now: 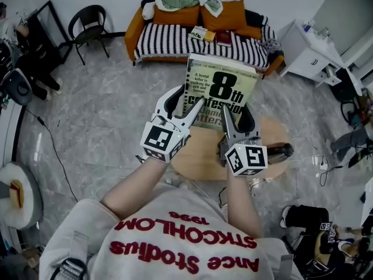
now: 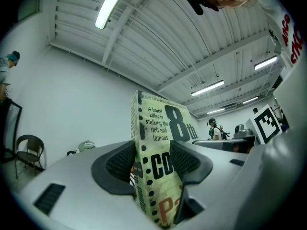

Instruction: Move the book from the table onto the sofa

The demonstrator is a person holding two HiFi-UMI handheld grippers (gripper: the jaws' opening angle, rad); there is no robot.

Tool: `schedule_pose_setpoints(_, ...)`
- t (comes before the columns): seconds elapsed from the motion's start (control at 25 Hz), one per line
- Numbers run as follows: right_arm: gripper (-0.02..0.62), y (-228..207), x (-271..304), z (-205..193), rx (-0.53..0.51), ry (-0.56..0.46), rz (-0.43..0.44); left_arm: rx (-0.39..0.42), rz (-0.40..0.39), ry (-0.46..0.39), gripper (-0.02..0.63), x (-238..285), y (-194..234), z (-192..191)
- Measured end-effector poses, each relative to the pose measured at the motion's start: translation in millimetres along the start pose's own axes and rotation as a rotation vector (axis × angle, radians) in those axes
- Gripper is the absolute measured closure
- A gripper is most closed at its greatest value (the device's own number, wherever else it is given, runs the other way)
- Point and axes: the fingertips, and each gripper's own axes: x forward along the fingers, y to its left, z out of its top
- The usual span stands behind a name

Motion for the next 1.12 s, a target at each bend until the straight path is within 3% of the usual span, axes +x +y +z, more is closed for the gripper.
schedule_pose_setpoints(0.32, 0.341, -2, -5, 1, 0.004, 0.003, 0.033, -0.008, 0.032, -0.017, 0.374, -4, -7, 1)
schedule_pose_setpoints(0.56, 0.341, 1, -4, 0, 0.014, 0.0, 0.104, 0.02, 0.104, -0.03, 0.374, -13, -9, 3)
schedule_pose_setpoints(0.76, 0.341, 24, 7, -6, 0.024, 0.002, 0.202, 0.025, 0.217, -0.034, 0.374, -37, 5, 2)
schedule_pose_setpoints(1.12, 0.341, 110, 47, -15, 0.098, 0.009, 0.423, 0.083, 0.446, -0.029, 0.374, -109, 62, 20)
